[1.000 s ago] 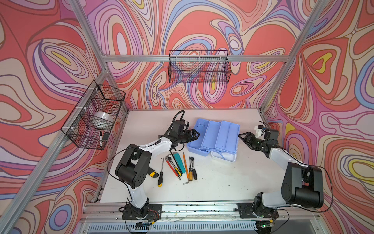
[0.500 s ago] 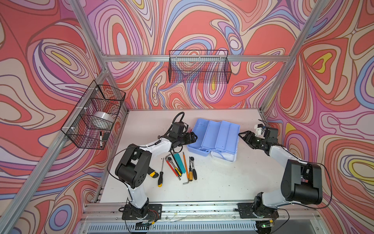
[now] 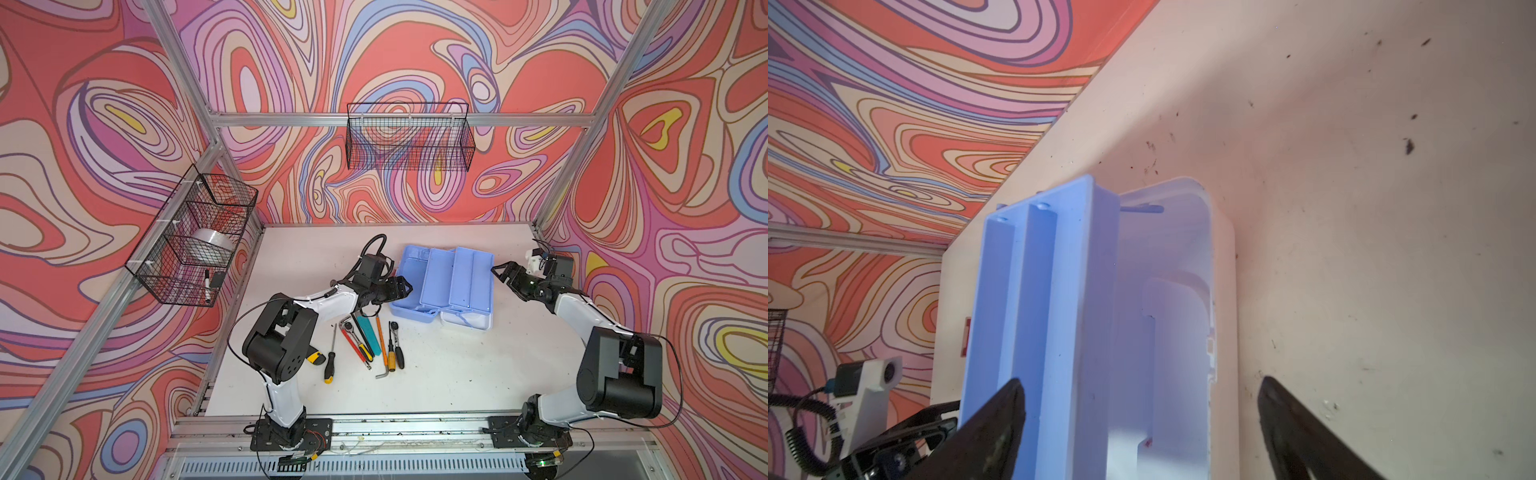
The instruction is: Pack the tool kit
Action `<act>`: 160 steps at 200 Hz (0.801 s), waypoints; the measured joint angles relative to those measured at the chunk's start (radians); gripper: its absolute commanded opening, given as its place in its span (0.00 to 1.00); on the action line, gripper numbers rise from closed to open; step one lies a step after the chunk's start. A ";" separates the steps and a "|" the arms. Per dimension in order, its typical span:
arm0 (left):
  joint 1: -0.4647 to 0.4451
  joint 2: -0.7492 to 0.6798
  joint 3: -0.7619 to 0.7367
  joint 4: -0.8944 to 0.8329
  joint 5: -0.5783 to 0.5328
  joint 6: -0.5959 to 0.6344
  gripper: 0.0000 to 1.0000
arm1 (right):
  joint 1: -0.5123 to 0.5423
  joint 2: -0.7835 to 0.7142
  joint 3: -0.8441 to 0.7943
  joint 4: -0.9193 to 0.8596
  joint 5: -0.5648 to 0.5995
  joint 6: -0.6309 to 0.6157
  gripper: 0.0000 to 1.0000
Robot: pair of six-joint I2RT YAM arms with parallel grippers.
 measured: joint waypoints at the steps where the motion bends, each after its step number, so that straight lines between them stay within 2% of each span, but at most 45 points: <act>1: -0.001 0.000 0.000 0.001 0.000 -0.002 0.78 | 0.000 0.000 0.000 0.000 0.002 0.000 0.96; 23: -0.032 0.000 0.000 0.025 0.006 -0.021 0.78 | 0.000 -0.021 0.006 -0.027 0.072 -0.018 0.98; 86: -0.101 0.025 0.000 0.101 0.037 -0.077 0.78 | 0.000 -0.130 0.075 -0.126 0.248 -0.077 0.97; 128: -0.121 0.060 0.000 0.137 0.064 -0.103 0.79 | 0.000 -0.177 0.080 -0.154 0.227 -0.097 0.83; 160: -0.135 0.042 -0.031 0.195 0.072 -0.119 0.83 | 0.021 -0.214 0.078 -0.174 0.197 -0.100 0.81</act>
